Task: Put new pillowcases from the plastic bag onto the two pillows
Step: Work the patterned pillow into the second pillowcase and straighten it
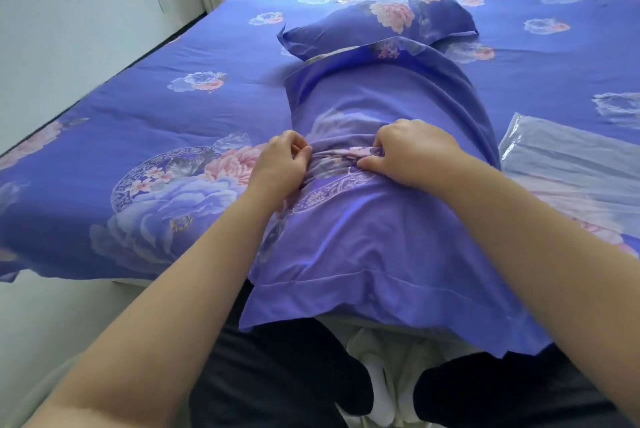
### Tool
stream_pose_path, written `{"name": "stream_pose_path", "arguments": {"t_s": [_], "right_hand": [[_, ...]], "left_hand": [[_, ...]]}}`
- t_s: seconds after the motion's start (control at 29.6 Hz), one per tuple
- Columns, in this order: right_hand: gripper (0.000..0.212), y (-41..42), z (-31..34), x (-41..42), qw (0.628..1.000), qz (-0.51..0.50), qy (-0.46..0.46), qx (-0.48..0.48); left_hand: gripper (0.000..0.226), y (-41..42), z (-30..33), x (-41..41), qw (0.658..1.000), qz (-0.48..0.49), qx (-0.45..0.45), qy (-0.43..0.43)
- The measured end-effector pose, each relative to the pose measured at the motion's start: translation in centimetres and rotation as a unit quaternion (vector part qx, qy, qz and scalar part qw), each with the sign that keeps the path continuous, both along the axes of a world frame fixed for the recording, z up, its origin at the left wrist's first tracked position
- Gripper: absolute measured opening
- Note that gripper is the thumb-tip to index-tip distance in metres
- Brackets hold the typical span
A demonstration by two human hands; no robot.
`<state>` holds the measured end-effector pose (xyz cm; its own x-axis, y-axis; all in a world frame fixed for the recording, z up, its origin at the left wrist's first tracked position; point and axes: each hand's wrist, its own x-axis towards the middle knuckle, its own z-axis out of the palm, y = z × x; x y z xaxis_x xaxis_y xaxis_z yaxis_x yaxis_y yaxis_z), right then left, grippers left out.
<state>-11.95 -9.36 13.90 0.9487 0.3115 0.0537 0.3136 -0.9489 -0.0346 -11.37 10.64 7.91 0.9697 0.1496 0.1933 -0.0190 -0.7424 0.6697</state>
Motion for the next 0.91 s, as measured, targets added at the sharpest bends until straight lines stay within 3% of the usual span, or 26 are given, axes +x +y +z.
{"name": "stream_pose_path", "arguments": {"t_s": [0.1,0.17,0.3,0.51,0.57,0.67,0.78,0.91], "right_hand": [[0.028,0.4,0.5,0.4,0.997,0.053,-0.011,-0.064],[0.024,0.4,0.5,0.8,0.997,0.06,-0.012,-0.047],[0.023,-0.2,0.1,2.1,0.997,0.039,0.03,0.062],[0.027,-0.7,-0.9,3.0,0.989,0.045,0.049,0.13],[0.028,-0.8,-1.2,3.0,0.99,0.041,0.044,0.13],[0.031,-0.8,-1.6,2.9,0.992,0.038,0.014,0.123],[0.034,-0.7,-1.8,3.0,0.993,0.035,0.003,0.113],[0.041,0.1,-1.6,3.0,0.991,0.059,0.032,0.115]], "left_hand": [[0.005,-2.1,1.6,-2.2,0.992,-0.033,0.01,-0.119],[0.008,-3.6,2.2,-4.6,0.975,-0.081,0.049,-0.2],[0.022,-5.1,1.0,-8.8,0.87,-0.216,0.233,-0.378],[0.027,-5.1,-2.3,-11.7,0.782,-0.36,0.285,-0.42],[0.029,-4.8,-2.9,-11.9,0.782,-0.369,0.314,-0.392],[0.034,-5.1,-3.4,-12.3,0.819,-0.275,0.365,-0.347],[0.017,-6.2,-3.3,-12.8,0.845,-0.2,0.369,-0.332],[0.019,-6.9,-1.6,-12.5,0.853,-0.225,0.371,-0.289]]}}
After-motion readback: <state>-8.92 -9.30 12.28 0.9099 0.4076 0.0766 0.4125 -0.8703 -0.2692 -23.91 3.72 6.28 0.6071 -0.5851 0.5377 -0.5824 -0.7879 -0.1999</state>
